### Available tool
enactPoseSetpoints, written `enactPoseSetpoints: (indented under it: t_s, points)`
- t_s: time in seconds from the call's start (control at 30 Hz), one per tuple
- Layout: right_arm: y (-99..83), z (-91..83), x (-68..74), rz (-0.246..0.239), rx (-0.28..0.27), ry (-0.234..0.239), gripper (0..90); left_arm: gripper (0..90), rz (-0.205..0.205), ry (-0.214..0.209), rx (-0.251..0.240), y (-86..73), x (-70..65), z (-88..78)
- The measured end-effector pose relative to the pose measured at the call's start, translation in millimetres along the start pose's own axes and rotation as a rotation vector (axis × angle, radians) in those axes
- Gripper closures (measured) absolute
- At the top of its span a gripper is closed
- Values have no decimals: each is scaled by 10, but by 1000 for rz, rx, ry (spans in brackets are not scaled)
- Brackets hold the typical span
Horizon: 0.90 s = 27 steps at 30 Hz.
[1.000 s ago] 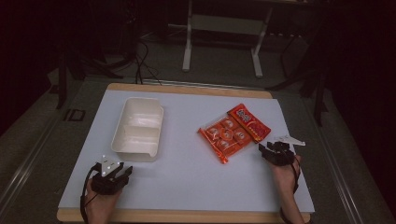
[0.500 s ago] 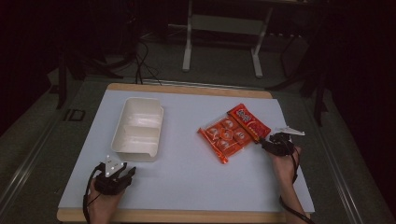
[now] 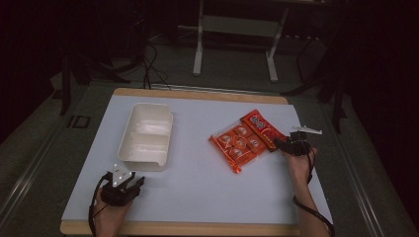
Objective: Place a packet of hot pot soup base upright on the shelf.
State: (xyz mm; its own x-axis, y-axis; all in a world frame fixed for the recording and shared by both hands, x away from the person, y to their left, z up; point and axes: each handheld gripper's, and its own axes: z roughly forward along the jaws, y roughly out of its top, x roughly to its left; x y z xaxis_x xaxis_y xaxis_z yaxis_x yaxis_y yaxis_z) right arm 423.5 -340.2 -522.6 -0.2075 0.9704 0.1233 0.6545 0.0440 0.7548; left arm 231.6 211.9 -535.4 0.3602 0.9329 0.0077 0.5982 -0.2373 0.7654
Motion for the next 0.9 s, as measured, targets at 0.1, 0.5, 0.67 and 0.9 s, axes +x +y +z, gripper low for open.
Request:
enactPoseSetpoints:
  t_s: [0.1, 0.5, 0.67, 0.9]
  points:
    - [28, 23, -13, 3, 3, 23, 462, 596, 3, -1, 3, 1, -3, 5]
    - [-4, -77, 29, -24, 33, 72, 900, 589, 0, -4, 7, -1, -4, 4]
    - [-107, -243, 112, -36, 44, 76, 900, 588, 7, -6, 10, 1, -23, 14]
    - [-243, -472, 210, -52, 68, 123, 900, 589, 9, -6, 10, 1, -31, 16]
